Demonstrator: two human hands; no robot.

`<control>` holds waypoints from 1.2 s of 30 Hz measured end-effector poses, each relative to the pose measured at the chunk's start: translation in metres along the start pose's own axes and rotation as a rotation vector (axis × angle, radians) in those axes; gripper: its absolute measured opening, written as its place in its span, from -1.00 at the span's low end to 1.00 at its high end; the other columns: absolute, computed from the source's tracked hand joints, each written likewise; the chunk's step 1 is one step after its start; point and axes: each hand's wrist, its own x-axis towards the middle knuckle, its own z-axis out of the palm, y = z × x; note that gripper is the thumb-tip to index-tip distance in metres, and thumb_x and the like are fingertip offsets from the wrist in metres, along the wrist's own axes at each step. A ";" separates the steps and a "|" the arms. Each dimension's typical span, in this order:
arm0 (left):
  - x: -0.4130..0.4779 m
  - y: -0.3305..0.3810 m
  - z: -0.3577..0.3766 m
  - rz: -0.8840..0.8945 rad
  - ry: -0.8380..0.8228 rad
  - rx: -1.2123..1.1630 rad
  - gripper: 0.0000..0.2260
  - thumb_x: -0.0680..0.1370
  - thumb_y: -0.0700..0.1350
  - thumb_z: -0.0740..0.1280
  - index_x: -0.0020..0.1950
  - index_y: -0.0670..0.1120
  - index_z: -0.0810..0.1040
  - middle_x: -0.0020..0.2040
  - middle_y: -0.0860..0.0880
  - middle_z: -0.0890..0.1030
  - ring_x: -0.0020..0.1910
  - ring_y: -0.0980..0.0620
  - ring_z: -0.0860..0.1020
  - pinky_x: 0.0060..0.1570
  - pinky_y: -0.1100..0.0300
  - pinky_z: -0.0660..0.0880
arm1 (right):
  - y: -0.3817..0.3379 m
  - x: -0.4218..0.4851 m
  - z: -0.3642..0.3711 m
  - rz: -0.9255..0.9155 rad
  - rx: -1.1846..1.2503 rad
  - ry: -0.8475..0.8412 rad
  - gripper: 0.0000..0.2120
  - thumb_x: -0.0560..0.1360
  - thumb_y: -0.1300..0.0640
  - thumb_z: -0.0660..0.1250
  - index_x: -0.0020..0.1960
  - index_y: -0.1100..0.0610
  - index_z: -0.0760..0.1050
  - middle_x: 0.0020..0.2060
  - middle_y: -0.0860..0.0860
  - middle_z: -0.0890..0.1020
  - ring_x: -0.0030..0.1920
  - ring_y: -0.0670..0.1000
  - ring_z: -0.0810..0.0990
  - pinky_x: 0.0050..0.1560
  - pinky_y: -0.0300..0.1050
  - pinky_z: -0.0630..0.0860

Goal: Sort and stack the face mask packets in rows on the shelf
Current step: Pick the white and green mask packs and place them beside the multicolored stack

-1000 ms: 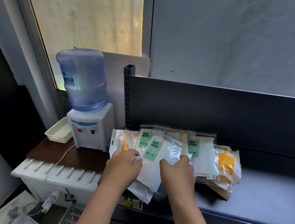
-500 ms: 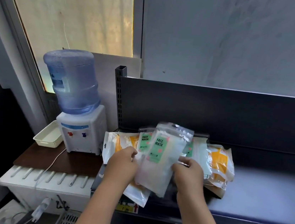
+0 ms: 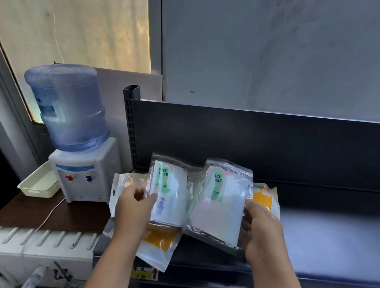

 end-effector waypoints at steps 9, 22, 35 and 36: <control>-0.012 0.026 -0.012 -0.113 -0.101 -0.436 -0.89 0.62 -0.13 0.44 0.08 -0.08 0.55 0.04 -0.19 0.76 0.07 -0.22 0.74 0.14 -0.28 0.63 | -0.005 -0.005 -0.022 0.009 0.215 -0.366 -0.62 0.50 0.27 0.42 0.31 0.29 0.58 0.19 0.26 0.71 0.20 0.23 0.71 0.27 0.25 0.60; -0.060 0.061 0.059 -0.155 -0.421 -0.686 -0.61 0.45 -0.34 0.39 0.28 -0.16 0.56 0.12 -0.28 0.74 -0.04 -0.21 0.75 -0.04 -0.22 0.70 | -0.050 0.025 -0.101 -0.068 0.158 -0.378 -0.79 0.64 0.24 0.26 0.16 0.13 0.65 0.00 0.19 0.77 -0.15 0.07 0.78 -0.20 0.05 0.74; -0.163 0.089 0.226 -0.147 -0.281 -0.518 -0.77 0.62 -0.32 0.36 0.16 -0.01 0.58 0.01 -0.22 0.77 -0.13 -0.22 0.71 -0.12 -0.18 0.57 | -0.151 0.103 -0.281 0.051 0.013 -0.470 -0.56 0.42 0.37 0.37 0.29 0.22 0.59 0.07 0.34 0.72 -0.11 0.24 0.78 -0.13 0.23 0.73; -0.169 0.092 0.236 -0.161 -0.267 -0.531 -0.77 0.62 -0.32 0.36 0.17 -0.02 0.58 0.01 -0.20 0.78 -0.15 -0.17 0.72 -0.19 -0.06 0.63 | -0.156 0.106 -0.291 0.071 0.004 -0.467 -0.59 0.46 0.35 0.34 0.28 0.17 0.61 0.09 0.31 0.73 -0.09 0.23 0.79 -0.09 0.26 0.71</control>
